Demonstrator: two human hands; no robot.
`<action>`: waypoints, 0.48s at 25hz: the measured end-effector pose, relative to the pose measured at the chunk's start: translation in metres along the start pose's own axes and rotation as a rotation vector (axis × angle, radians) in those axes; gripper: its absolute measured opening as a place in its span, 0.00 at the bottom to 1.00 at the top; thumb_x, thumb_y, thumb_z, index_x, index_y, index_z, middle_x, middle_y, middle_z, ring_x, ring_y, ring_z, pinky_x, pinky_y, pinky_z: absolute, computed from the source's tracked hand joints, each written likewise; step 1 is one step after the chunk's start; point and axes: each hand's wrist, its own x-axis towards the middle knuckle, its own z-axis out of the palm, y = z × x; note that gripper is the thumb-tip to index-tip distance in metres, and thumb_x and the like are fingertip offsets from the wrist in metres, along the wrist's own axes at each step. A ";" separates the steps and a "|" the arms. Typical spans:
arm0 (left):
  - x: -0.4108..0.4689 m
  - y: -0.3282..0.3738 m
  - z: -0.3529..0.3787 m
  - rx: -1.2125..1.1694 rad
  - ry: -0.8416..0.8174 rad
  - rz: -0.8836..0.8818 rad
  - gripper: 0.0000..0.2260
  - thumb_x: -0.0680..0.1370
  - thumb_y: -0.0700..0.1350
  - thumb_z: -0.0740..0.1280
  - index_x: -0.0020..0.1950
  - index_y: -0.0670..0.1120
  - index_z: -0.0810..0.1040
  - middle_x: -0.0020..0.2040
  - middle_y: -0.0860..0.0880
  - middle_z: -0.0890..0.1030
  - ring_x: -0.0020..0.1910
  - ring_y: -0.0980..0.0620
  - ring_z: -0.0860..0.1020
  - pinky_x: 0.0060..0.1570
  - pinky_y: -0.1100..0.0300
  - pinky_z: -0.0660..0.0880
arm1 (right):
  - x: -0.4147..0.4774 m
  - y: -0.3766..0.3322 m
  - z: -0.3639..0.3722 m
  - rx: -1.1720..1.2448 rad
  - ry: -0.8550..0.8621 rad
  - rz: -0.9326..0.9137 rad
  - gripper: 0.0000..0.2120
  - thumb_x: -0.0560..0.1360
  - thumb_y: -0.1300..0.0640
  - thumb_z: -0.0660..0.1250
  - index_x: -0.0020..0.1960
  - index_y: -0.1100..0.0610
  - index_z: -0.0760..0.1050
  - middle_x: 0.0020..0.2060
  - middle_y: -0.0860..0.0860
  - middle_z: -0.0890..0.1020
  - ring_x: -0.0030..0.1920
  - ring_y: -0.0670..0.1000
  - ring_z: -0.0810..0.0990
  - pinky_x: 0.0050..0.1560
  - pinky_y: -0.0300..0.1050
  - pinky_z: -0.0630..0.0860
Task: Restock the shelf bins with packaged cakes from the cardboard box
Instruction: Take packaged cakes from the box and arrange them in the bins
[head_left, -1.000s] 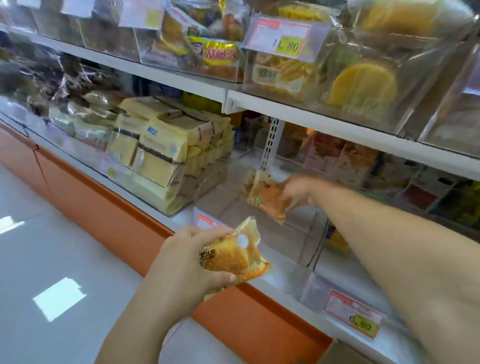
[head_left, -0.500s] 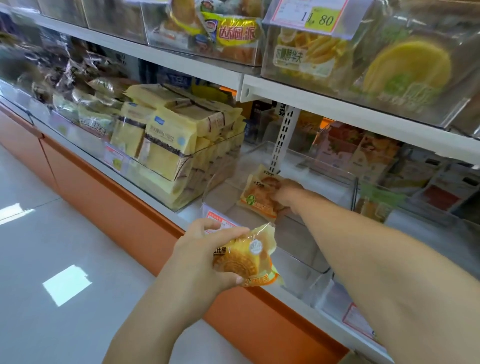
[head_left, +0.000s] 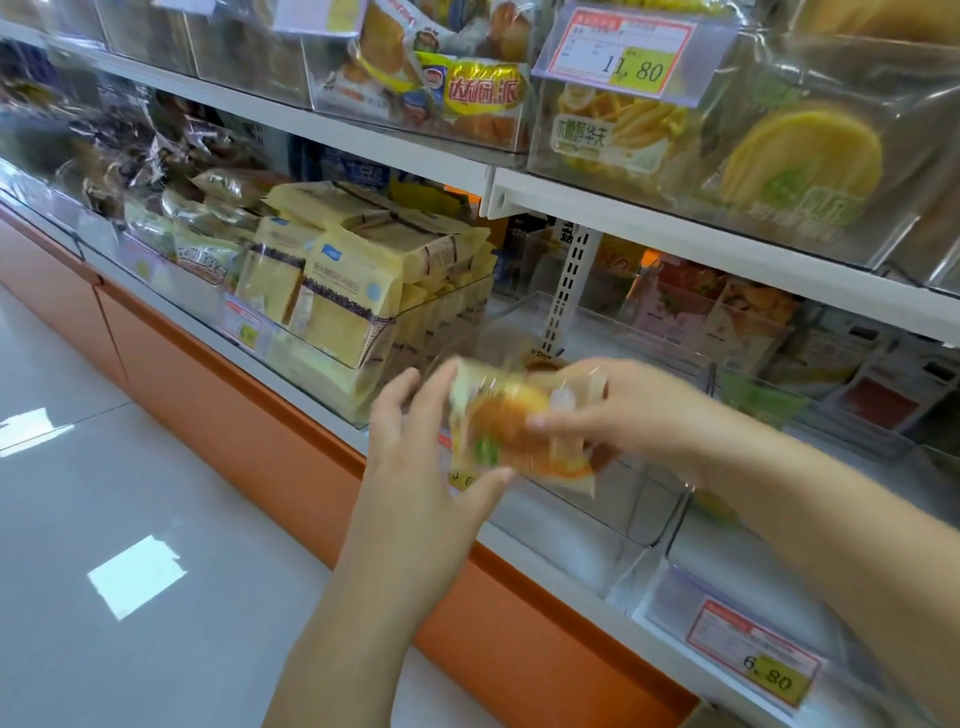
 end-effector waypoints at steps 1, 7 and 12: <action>-0.001 -0.002 0.002 0.002 0.031 -0.043 0.38 0.76 0.52 0.71 0.77 0.66 0.50 0.77 0.65 0.46 0.74 0.61 0.55 0.65 0.65 0.60 | 0.015 0.006 -0.003 0.164 0.125 0.064 0.13 0.69 0.50 0.76 0.51 0.51 0.80 0.41 0.47 0.85 0.39 0.46 0.84 0.34 0.39 0.79; -0.010 -0.017 0.017 0.109 -0.260 -0.225 0.36 0.81 0.53 0.63 0.78 0.63 0.39 0.79 0.57 0.33 0.79 0.55 0.47 0.72 0.58 0.58 | 0.105 0.057 0.042 0.431 0.235 0.535 0.23 0.68 0.59 0.78 0.60 0.61 0.76 0.53 0.57 0.82 0.53 0.59 0.81 0.55 0.58 0.79; -0.012 -0.022 0.025 0.191 -0.374 -0.206 0.32 0.82 0.54 0.62 0.77 0.66 0.44 0.77 0.58 0.31 0.80 0.54 0.46 0.73 0.54 0.62 | 0.123 0.087 0.070 0.560 0.374 0.574 0.26 0.64 0.60 0.80 0.59 0.63 0.75 0.48 0.60 0.83 0.43 0.58 0.84 0.31 0.49 0.81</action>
